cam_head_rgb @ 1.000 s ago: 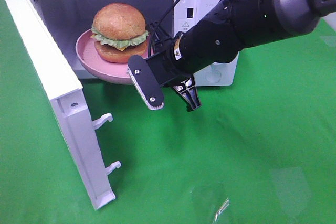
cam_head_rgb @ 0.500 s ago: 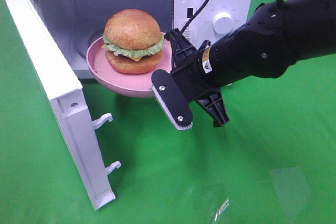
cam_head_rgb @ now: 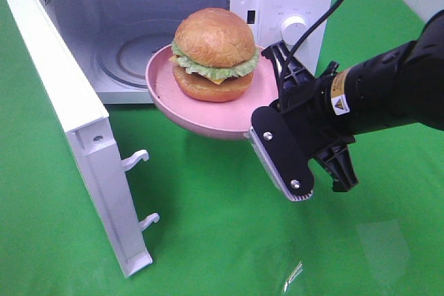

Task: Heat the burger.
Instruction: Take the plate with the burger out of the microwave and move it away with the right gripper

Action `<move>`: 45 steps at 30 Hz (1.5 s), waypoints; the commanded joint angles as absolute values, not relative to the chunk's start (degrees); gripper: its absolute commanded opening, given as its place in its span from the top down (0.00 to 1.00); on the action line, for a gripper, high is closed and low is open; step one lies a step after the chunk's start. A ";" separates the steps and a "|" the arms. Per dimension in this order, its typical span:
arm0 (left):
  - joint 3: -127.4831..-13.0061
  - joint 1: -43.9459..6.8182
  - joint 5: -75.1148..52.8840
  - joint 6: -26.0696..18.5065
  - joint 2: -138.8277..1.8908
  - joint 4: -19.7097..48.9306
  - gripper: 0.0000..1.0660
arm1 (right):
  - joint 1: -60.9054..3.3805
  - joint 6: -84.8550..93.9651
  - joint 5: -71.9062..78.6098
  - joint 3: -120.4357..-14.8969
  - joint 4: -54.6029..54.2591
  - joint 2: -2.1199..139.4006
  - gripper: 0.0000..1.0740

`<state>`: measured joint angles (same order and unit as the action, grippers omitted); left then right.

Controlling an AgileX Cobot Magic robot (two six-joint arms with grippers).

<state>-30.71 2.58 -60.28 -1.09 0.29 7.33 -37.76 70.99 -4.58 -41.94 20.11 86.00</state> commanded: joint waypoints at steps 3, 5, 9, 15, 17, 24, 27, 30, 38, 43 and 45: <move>-30.54 2.81 -59.53 -1.26 1.15 7.45 0.08 | -37.53 70.36 -2.64 -39.08 20.91 80.27 1.00; -30.54 2.81 -59.53 -1.26 1.15 7.45 0.08 | -37.53 70.36 -3.27 -38.33 20.91 79.18 1.00; -30.54 2.81 -59.53 -1.26 1.15 7.45 0.08 | -37.53 70.36 -8.14 -34.26 21.08 72.65 1.00; -30.54 2.81 -59.53 -1.26 1.15 7.45 0.08 | -37.53 70.13 -14.55 -30.25 21.08 65.26 1.00; -30.54 2.81 -59.53 -1.26 1.15 7.45 0.08 | -37.53 70.02 -15.64 -29.56 21.08 63.94 1.00; -30.54 2.81 -59.53 -1.26 1.15 7.45 0.08 | -37.53 63.77 -24.29 -26.99 23.95 54.72 1.00; -30.54 2.81 -59.53 -1.26 1.15 7.45 0.08 | -37.53 61.25 -26.30 -26.99 25.27 52.83 1.00; -30.54 2.81 -59.53 -1.26 1.15 7.45 0.08 | -37.53 57.30 -30.14 -26.99 26.87 49.56 1.00; -30.54 2.81 -59.53 -1.26 1.15 7.45 0.08 | -37.53 50.31 -38.50 -26.99 29.97 47.38 1.00; -30.54 2.81 -59.53 -1.26 1.15 7.51 0.08 | -37.53 40.74 -44.69 -26.99 35.12 47.38 1.00; -30.54 2.81 -59.53 -1.26 1.15 7.51 0.08 | -37.53 37.24 -46.18 -26.99 36.55 47.38 1.00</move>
